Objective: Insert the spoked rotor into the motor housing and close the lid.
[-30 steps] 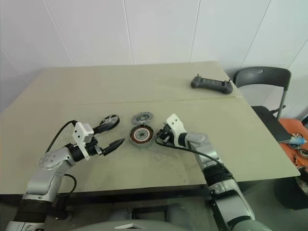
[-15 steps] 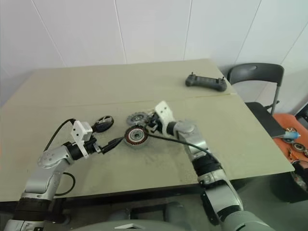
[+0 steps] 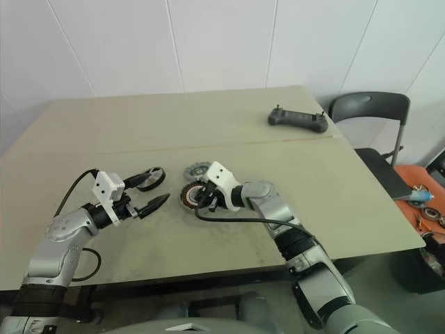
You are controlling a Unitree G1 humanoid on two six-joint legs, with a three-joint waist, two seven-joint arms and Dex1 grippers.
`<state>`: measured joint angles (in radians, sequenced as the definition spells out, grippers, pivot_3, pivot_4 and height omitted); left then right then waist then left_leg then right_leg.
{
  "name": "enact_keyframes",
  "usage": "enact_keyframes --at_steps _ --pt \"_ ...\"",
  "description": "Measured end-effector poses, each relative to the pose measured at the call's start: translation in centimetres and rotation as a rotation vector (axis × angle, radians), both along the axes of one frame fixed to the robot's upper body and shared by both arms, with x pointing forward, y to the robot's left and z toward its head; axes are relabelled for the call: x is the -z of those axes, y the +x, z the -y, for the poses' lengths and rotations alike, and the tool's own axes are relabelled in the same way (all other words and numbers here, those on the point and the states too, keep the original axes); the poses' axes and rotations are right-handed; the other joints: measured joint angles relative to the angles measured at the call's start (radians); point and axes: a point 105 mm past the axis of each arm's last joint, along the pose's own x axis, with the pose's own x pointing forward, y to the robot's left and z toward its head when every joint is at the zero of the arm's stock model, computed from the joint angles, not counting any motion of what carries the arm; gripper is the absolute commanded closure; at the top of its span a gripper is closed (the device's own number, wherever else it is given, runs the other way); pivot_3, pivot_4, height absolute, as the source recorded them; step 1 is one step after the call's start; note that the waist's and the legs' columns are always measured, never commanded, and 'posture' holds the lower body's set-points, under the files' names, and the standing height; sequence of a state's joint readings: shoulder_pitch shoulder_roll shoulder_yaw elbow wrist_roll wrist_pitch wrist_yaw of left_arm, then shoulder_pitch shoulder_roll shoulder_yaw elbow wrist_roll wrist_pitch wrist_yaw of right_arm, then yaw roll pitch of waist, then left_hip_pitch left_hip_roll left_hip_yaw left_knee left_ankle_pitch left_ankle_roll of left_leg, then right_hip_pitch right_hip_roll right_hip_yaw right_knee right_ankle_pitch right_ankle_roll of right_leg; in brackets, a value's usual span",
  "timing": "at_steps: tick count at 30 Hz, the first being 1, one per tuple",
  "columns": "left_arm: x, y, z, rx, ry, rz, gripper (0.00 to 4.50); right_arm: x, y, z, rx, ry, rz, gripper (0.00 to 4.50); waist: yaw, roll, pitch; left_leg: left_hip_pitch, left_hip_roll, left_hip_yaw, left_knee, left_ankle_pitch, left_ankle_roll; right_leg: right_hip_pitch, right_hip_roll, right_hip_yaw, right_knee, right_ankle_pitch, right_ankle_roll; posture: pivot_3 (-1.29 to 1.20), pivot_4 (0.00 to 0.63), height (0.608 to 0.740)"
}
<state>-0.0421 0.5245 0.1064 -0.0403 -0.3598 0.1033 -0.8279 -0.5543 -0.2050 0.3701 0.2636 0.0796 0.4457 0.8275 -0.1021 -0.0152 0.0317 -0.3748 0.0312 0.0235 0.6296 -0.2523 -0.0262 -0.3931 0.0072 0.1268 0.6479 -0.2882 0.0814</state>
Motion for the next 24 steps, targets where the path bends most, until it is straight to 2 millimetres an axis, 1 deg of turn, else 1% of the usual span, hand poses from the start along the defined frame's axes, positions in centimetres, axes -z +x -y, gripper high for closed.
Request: enact_keyframes --at_steps 3,6,24 --pt "-0.04 0.0 0.04 0.004 0.0 0.001 0.0 -0.07 0.69 -0.16 0.036 -0.015 0.018 3.83 -0.001 0.0 0.0 0.0 0.0 0.0 0.001 0.0 0.0 0.0 0.0 0.0 0.0 0.0 0.0 0.0 0.0 0.74" --pt "-0.03 -0.01 0.05 0.005 0.0 0.001 0.0 0.19 0.97 -0.17 0.055 -0.025 0.017 3.83 -0.001 0.0 0.0 0.0 0.0 0.0 0.001 0.0 0.0 0.0 0.0 0.0 0.0 0.0 0.0 0.0 0.0 0.74" --pt "0.2 -0.18 -0.07 0.005 0.004 -0.009 0.0 0.35 0.71 -0.53 0.039 -0.018 -0.005 3.83 -0.001 0.0 0.0 0.0 0.0 0.0 0.001 0.0 0.0 0.0 0.0 0.0 0.0 0.0 0.0 0.0 0.0 0.74"
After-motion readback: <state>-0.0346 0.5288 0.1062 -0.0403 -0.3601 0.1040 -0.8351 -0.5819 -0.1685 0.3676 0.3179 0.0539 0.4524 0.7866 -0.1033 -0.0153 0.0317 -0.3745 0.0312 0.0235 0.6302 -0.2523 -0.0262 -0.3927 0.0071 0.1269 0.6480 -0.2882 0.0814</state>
